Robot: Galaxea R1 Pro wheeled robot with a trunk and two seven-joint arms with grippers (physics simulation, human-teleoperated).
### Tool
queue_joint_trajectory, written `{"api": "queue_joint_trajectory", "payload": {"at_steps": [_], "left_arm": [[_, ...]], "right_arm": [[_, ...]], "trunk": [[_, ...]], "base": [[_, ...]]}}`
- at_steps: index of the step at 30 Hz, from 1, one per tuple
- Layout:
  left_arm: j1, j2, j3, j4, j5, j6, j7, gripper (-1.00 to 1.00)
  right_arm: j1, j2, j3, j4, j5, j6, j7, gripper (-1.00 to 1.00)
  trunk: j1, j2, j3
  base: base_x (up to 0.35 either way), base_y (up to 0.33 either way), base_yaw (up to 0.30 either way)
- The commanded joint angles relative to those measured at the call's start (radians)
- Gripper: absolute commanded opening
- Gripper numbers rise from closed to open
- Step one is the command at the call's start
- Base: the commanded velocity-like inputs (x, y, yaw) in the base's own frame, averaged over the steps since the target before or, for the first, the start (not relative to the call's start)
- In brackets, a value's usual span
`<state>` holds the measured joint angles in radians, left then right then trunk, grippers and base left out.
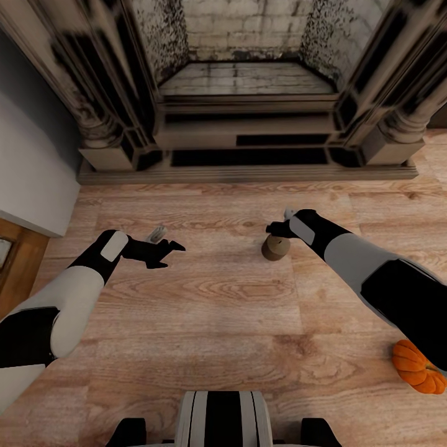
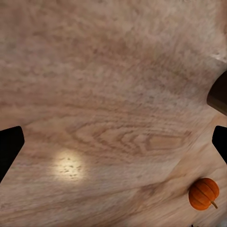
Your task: Place each of the two pumpkins and all three candles from the living room inside a cabinet in the living room (use any cabinet), then make sure every cabinet is closed, and position the cauldron so it is next to a table in the living room.
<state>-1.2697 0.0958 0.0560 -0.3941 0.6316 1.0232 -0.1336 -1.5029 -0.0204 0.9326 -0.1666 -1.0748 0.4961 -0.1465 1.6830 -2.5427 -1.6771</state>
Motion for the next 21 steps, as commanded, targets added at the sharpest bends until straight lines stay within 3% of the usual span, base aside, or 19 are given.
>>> {"api": "queue_joint_trajectory", "payload": {"at_steps": [1, 21], "left_arm": [[0.0, -0.001, 0.006, 0.0, -0.01, 0.005, -0.008, 1.0], [0.0, -0.004, 0.004, 0.0, -0.01, 0.005, -0.008, 1.0]], "right_arm": [[0.002, -0.001, 0.006, -0.004, -0.011, 0.004, -0.008, 1.0], [0.037, -0.001, 0.007, -0.004, -0.012, 0.003, -0.004, 1.0]], "trunk": [[0.0, 0.0, -0.001], [0.0, 0.0, -0.001]], "base": [[0.0, 0.0, 0.0], [0.0, 0.0, 0.0]]}}
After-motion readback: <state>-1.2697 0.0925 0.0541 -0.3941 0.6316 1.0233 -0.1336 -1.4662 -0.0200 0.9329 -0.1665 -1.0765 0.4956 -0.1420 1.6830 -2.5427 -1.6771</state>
